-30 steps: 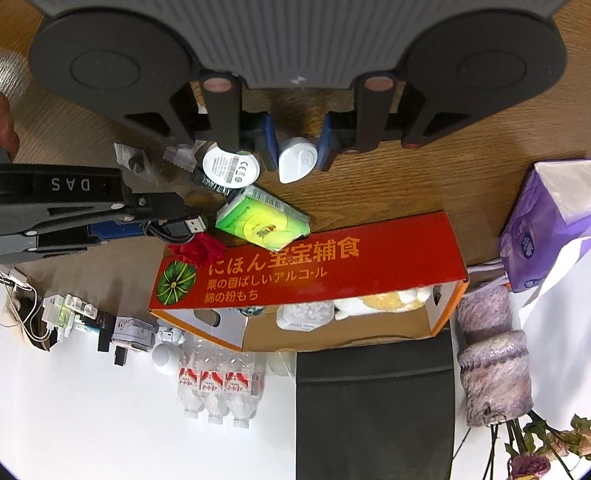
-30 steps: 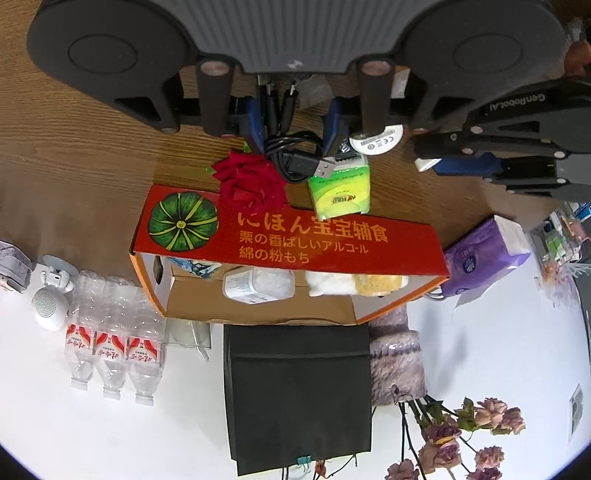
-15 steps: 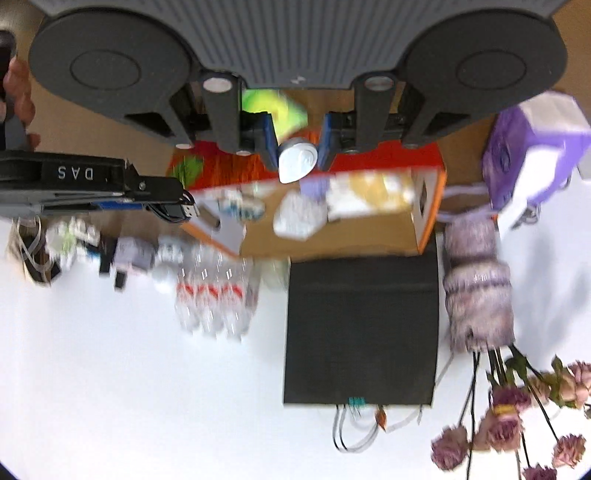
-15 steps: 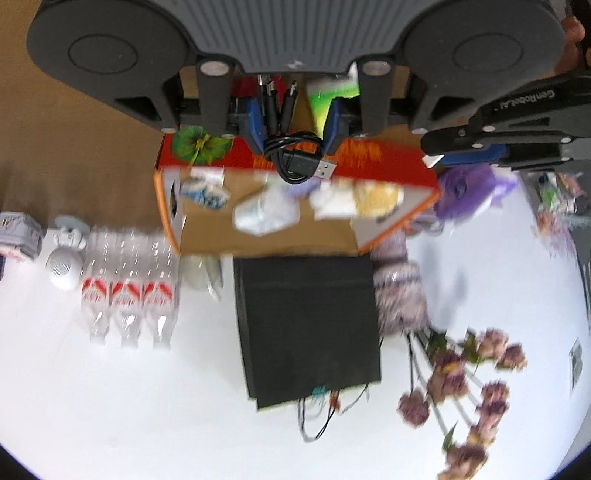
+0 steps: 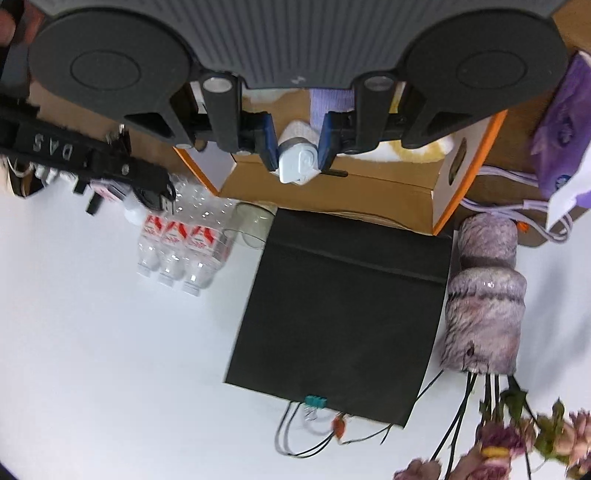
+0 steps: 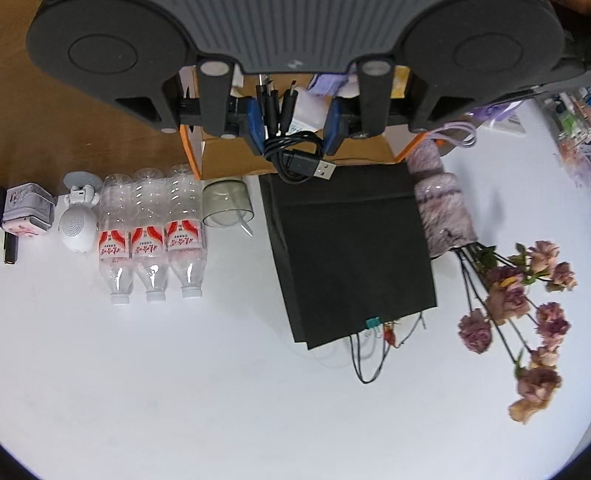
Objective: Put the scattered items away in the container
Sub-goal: 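Carry earbud case and black cable into the box and release both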
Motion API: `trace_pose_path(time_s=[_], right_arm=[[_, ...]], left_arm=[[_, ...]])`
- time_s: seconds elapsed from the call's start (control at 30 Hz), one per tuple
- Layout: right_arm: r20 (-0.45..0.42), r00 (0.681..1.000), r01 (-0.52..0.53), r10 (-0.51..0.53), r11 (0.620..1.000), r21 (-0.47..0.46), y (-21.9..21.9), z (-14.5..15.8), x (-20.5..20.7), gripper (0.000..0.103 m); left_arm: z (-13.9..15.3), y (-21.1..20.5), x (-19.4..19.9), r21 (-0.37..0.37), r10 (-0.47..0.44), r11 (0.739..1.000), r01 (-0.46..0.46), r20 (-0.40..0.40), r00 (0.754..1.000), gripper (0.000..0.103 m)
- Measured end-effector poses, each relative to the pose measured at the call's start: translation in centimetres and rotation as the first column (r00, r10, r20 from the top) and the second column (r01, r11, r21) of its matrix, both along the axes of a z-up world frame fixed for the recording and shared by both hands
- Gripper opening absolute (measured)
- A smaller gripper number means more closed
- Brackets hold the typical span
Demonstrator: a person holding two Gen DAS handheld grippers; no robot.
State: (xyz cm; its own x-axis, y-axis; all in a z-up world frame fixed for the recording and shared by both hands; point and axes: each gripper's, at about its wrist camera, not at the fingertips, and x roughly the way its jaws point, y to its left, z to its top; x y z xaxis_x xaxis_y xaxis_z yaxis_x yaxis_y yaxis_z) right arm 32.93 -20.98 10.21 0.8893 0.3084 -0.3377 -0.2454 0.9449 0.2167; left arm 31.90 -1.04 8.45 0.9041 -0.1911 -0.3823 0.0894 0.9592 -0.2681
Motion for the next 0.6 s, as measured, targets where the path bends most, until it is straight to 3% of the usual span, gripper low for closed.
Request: trace_pose_path(time_s=[0.17, 0.6], right_arm=[[-0.043, 0.999, -0.007, 0.007, 1.0, -0.014, 0.4, -1.3, 2.4, 0.033], [-0.127, 0.992, -0.025, 0.015, 0.996, -0.081, 1.9, -4.7, 4.5, 0.033]], left_arm=[[-0.8, 0.2, 2.4, -0.008, 0.032, 0.999, -0.032, -0.029, 0.999, 0.024], [-2.8, 0.0, 3.3, 0.084, 0.08, 0.994, -0.074, -0.066, 0.995, 0.024]])
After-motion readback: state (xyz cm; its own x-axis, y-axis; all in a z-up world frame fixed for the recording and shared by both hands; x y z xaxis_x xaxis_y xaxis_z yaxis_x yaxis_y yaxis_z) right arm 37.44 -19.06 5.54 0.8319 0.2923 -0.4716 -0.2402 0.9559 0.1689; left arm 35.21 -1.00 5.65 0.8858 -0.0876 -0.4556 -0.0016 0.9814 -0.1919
